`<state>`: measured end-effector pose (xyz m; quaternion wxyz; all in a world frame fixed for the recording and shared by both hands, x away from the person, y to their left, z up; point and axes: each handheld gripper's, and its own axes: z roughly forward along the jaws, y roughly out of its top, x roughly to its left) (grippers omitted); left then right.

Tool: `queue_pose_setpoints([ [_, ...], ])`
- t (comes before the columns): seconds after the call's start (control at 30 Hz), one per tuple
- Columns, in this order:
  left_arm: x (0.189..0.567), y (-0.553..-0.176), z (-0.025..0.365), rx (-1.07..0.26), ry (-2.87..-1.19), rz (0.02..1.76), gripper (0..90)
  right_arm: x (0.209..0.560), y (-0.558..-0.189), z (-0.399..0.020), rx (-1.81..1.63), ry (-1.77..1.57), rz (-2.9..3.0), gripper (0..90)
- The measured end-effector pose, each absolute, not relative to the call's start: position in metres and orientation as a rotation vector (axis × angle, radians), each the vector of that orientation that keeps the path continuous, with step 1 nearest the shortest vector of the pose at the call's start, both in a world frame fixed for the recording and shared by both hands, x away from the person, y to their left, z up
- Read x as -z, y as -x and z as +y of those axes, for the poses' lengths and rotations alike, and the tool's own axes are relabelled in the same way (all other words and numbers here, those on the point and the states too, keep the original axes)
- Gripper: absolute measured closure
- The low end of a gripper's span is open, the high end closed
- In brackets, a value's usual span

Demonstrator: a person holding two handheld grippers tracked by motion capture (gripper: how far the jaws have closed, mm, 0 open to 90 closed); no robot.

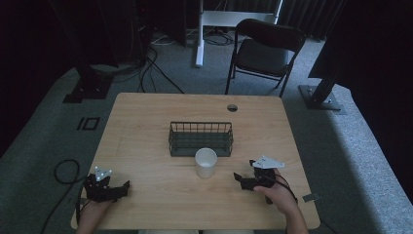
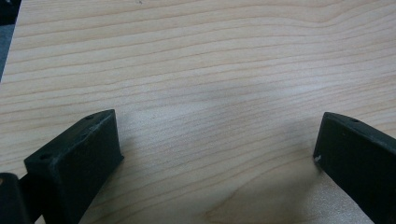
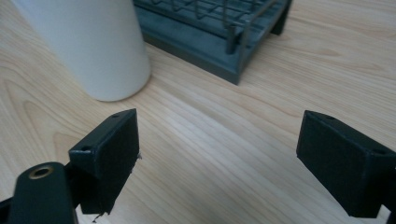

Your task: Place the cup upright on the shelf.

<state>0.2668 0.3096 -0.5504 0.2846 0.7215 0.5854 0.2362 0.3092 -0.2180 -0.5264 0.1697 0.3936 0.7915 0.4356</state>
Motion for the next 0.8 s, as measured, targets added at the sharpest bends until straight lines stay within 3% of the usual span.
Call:
queue_pose_setpoints([
  [0.8, 0.55, -0.267, 0.31, -0.632, -1.93, 1.566, 0.8, 0.528, -0.309, -0.174, -1.277, -0.984, 2.352, 12.8],
])
